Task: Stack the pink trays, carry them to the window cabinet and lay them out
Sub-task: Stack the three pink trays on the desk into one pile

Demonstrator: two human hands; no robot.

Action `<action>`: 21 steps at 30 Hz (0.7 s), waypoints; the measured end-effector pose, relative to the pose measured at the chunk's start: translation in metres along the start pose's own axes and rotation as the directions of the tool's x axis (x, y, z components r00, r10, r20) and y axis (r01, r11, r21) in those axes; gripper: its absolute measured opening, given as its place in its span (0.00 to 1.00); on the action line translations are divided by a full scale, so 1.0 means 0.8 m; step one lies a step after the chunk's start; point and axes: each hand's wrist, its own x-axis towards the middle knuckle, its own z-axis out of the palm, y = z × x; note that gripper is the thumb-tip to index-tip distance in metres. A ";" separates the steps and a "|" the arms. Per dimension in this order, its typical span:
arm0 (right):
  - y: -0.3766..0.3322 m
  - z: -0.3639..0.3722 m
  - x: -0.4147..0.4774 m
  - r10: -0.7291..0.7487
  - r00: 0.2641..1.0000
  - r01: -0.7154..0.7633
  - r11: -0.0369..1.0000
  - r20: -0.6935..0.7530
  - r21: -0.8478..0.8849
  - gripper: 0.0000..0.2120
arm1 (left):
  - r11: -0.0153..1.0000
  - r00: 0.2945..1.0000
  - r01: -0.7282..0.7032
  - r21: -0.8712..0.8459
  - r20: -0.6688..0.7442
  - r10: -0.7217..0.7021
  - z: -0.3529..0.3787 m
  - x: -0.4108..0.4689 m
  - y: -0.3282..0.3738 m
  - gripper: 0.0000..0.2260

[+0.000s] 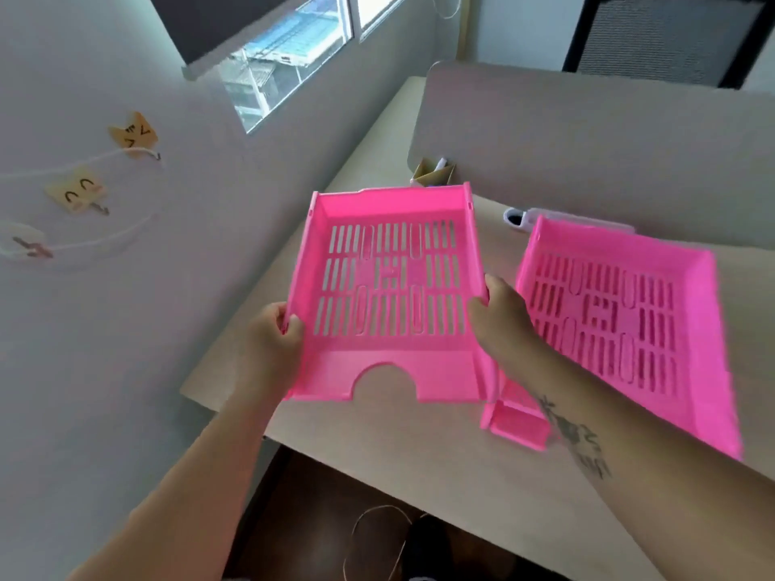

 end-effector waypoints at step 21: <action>0.187 -0.275 -0.037 0.251 0.923 -0.231 0.968 -0.291 0.101 0.16 | 0.975 0.896 -0.216 -0.053 0.385 0.220 0.222 -0.096 0.235 0.08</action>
